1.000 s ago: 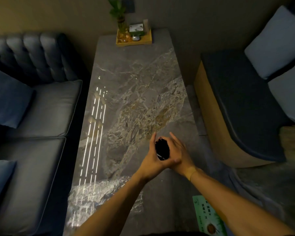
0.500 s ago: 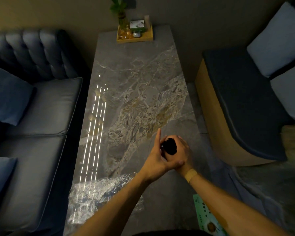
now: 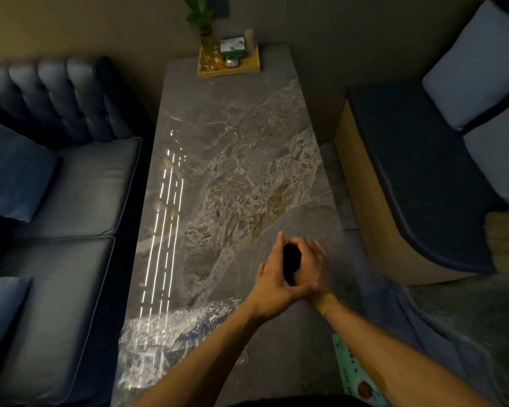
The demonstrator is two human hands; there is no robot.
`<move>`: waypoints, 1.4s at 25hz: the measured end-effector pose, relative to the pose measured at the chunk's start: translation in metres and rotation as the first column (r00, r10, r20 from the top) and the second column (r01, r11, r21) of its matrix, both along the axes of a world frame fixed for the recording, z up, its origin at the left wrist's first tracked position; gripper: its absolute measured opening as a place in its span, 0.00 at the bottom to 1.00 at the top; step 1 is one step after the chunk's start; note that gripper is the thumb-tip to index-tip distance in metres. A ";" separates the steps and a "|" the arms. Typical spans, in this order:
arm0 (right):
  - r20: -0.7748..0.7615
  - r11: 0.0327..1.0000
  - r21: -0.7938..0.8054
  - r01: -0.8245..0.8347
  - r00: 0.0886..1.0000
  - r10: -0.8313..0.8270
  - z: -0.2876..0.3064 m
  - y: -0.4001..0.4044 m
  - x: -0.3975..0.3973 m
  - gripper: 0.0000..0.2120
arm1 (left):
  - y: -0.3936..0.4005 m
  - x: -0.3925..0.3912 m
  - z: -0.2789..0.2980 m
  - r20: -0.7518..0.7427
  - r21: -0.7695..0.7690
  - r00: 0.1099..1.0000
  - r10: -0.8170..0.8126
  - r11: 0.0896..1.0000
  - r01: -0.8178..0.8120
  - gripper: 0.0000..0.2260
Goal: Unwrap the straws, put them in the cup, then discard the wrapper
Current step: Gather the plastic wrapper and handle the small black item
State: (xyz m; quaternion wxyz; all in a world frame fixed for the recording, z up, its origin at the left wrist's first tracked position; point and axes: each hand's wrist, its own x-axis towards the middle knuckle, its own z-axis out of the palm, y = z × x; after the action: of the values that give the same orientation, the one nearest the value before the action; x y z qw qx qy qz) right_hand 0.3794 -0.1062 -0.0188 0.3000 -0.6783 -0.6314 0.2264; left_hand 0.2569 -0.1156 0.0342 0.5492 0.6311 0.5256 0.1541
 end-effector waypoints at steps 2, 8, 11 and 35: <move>-0.008 0.999 0.032 0.021 1.000 -0.020 -0.001 -0.001 0.000 0.18 | -0.002 0.000 0.002 -0.012 0.003 1.000 0.000 1.000 0.000 0.54; 0.050 1.000 0.015 -0.014 0.999 0.013 -0.006 -0.007 -0.004 0.19 | -0.003 -0.005 0.000 -0.064 0.075 0.997 0.039 0.997 -0.034 0.49; 0.102 0.999 -0.011 -0.043 0.994 0.044 -0.005 -0.008 -0.003 0.21 | -0.001 -0.007 -0.002 -0.094 0.117 0.995 0.019 0.993 -0.008 0.46; 0.207 0.952 -0.233 -0.201 0.946 0.250 0.010 -0.008 -0.001 0.41 | 0.015 -0.017 -0.020 -0.272 0.329 0.938 0.215 0.937 -0.119 0.30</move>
State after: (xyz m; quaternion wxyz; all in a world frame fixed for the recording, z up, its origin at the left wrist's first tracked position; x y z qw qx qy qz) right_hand 0.3786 -0.1142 -0.0092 0.1225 -0.6508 -0.7089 0.2427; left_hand 0.2394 -0.1011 0.0141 0.3414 0.6775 0.6255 0.1819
